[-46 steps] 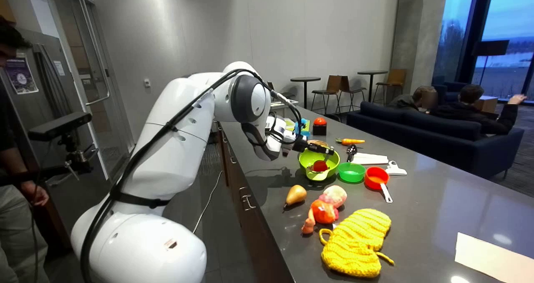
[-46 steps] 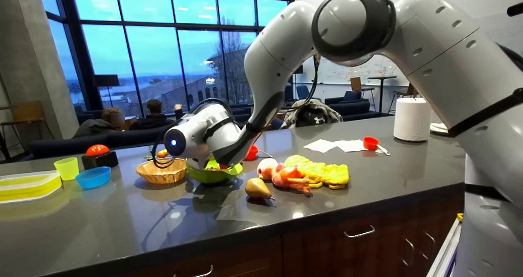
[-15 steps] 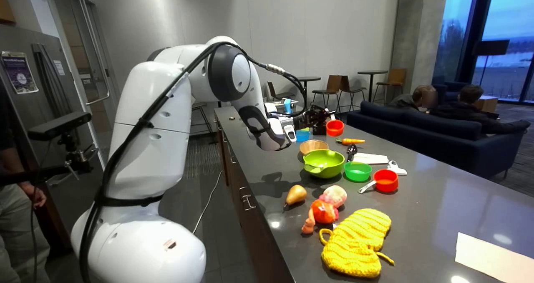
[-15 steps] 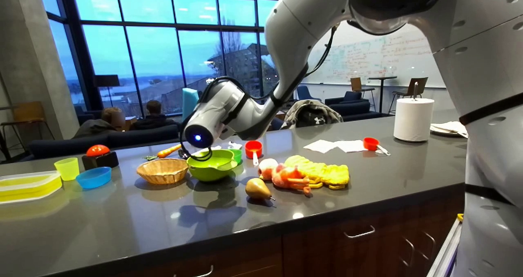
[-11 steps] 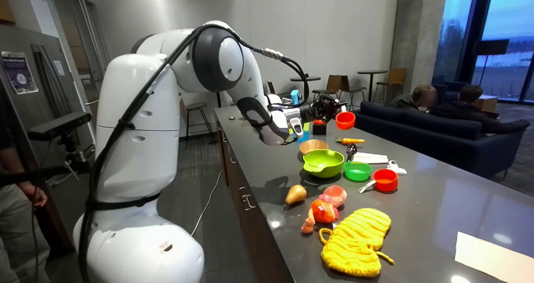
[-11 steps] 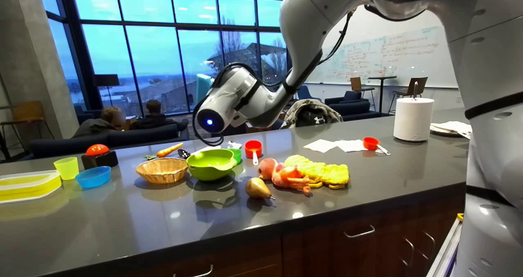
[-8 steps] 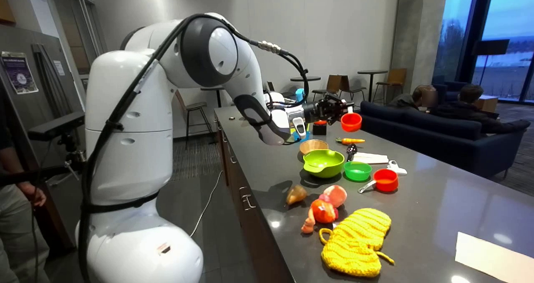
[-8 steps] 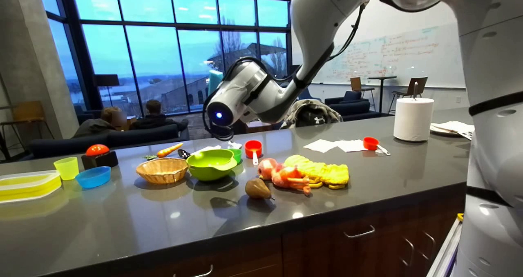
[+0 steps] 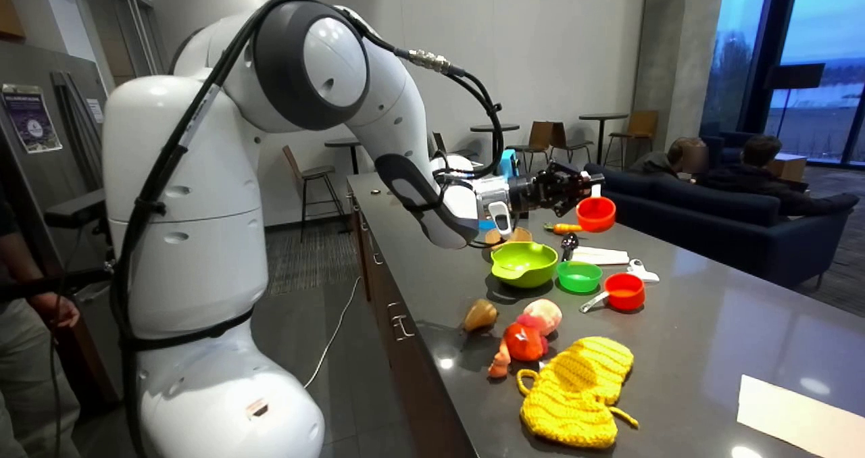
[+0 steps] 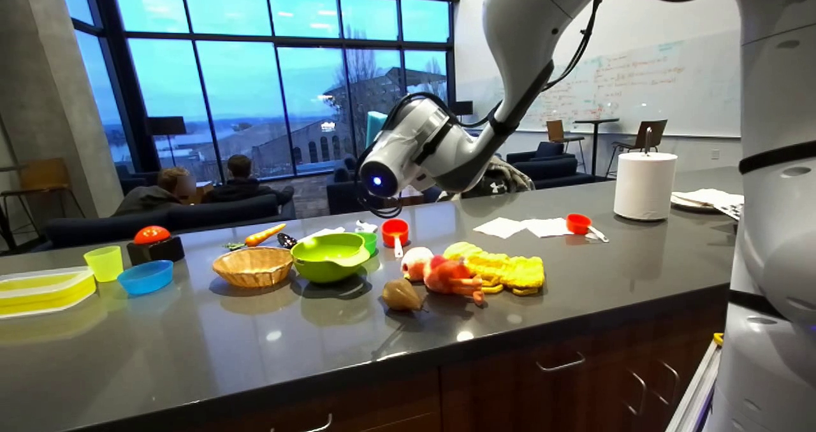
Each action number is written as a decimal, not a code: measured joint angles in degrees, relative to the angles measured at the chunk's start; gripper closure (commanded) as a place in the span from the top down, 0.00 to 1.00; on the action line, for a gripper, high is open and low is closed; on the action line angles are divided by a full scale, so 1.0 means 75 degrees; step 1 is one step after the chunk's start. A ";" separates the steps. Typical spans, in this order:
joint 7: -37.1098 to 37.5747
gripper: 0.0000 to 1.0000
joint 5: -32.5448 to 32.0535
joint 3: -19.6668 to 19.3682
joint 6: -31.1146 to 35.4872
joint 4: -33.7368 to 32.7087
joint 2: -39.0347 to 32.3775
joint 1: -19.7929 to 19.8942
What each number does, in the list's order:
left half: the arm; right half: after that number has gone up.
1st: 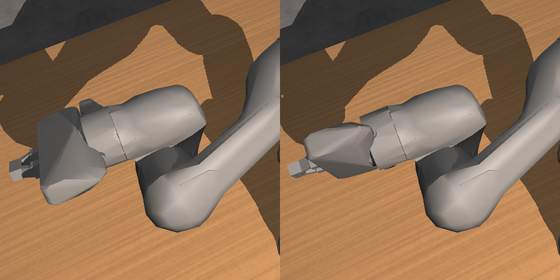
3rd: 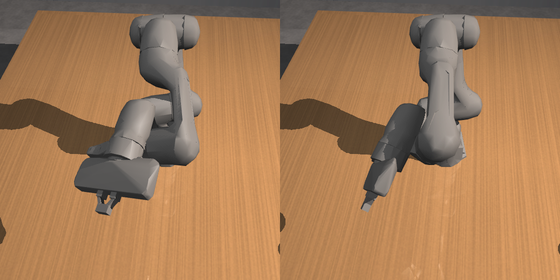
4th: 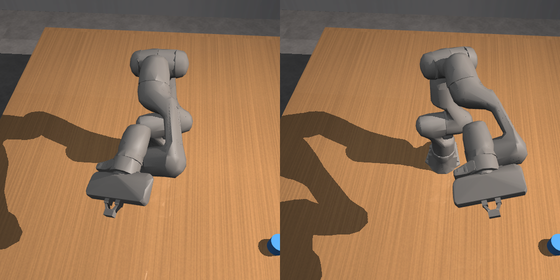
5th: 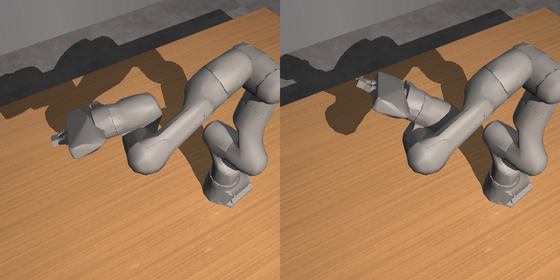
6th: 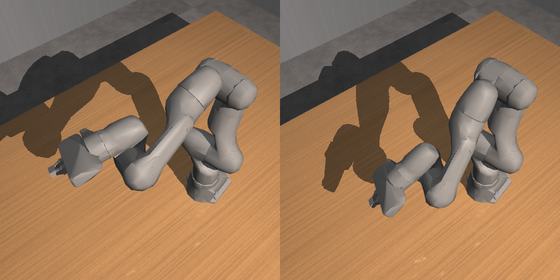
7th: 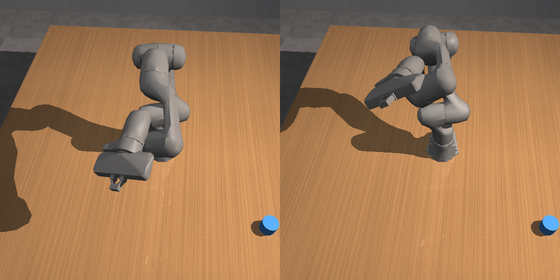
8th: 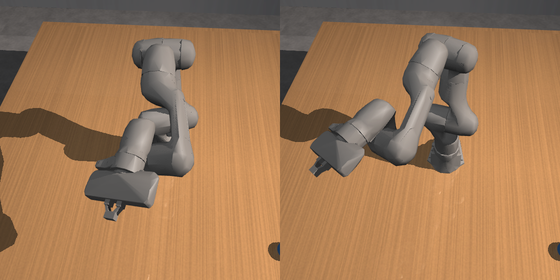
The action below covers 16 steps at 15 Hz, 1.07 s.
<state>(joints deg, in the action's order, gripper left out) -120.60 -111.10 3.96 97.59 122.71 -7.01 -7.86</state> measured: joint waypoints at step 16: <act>0.2018 0.01 0.0608 -0.0189 -0.0669 0.0745 -0.0860 0.0263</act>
<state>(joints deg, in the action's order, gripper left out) -105.46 -106.54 2.54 92.57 128.30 -13.46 -5.89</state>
